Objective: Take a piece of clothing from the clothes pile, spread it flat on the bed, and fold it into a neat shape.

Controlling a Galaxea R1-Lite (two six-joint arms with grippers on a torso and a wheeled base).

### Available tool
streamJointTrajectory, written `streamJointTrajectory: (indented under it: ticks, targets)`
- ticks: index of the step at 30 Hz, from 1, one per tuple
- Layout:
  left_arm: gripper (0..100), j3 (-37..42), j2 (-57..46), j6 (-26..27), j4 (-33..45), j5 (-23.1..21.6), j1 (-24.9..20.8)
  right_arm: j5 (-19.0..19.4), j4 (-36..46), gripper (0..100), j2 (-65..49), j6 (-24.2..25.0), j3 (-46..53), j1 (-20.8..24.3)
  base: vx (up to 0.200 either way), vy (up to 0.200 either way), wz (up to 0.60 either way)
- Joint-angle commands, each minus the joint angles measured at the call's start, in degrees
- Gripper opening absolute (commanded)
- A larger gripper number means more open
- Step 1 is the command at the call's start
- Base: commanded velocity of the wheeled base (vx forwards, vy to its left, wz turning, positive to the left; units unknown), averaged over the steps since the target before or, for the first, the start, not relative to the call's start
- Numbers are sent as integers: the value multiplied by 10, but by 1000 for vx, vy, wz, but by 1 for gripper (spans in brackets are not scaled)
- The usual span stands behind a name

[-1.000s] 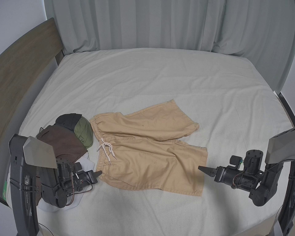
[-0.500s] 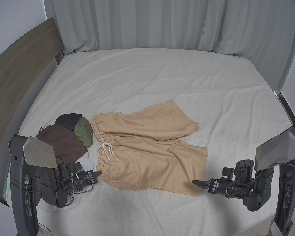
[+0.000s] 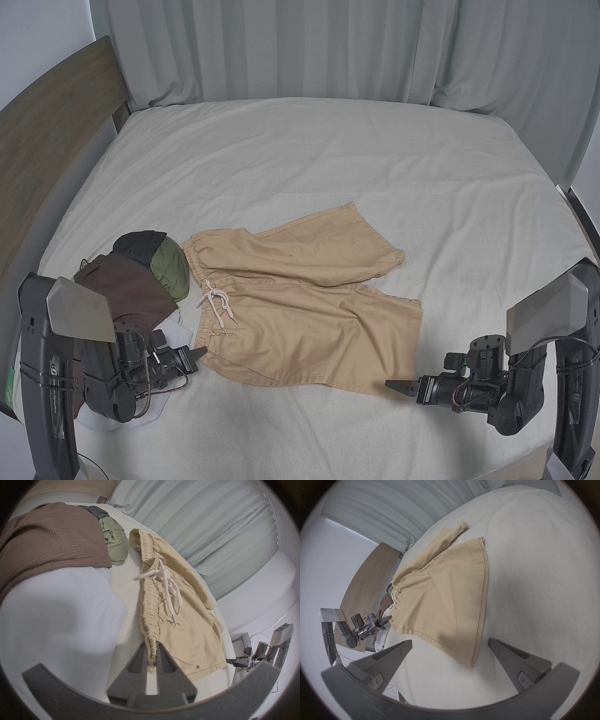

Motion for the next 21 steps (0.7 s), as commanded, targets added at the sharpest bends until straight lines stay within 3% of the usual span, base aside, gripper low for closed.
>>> streamJointTrajectory:
  ticks: [1,14,15,21]
  targets:
    - [0,0,-1,0,0,0,1,1,0,100,18,3,0,2,0,0,0]
    - [0,-1,-1,0,0,0,1,1,-1,100,15,20,-2,27,0,0,0]
    - [0,-1,-1,0,0,0,1,1,-1,0,16,20,-2,27,0,0,0]
    - [0,-1,-1,0,0,0,1,0,-1,0,19,20,-5,22,0,0,0]
